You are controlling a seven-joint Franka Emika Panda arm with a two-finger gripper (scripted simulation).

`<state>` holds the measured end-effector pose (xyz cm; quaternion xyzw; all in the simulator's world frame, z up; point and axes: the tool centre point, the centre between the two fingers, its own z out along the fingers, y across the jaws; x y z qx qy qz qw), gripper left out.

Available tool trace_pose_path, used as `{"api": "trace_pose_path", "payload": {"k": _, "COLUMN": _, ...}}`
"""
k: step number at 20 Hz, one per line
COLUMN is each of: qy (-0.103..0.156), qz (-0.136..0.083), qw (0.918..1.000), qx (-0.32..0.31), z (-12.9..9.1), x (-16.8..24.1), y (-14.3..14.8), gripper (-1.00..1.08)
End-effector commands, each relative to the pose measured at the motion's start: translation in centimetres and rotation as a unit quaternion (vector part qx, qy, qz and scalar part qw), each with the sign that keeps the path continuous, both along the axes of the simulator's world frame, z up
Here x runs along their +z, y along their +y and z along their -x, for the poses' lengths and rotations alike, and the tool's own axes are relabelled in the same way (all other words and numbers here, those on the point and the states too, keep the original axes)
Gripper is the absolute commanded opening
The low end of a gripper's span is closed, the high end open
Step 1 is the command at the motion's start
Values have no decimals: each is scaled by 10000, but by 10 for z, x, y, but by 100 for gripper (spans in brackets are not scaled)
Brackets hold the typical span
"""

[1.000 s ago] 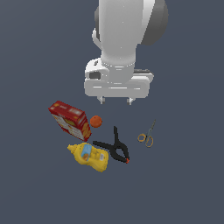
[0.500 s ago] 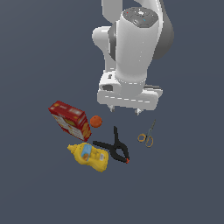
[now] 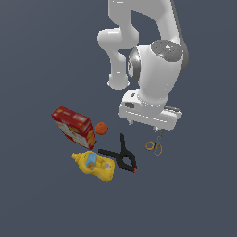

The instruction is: Pick up a designated object from a clutter of objects.

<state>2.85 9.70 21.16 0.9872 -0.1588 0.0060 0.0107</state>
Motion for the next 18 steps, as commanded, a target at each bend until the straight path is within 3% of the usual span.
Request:
{"api": "trace_pose_path", "payload": {"k": 1, "qy": -7, "qz": -1, "qw": 9998, "qx": -204, "z": 1, "x": -14, "y": 12, "gripper": 100}}
{"api": "trace_pose_path", "payload": {"k": 18, "qy": -14, "qz": -60, "qw": 9881, "qx": -1534, "z": 23, "x": -105, "y": 95, "gripper": 100}}
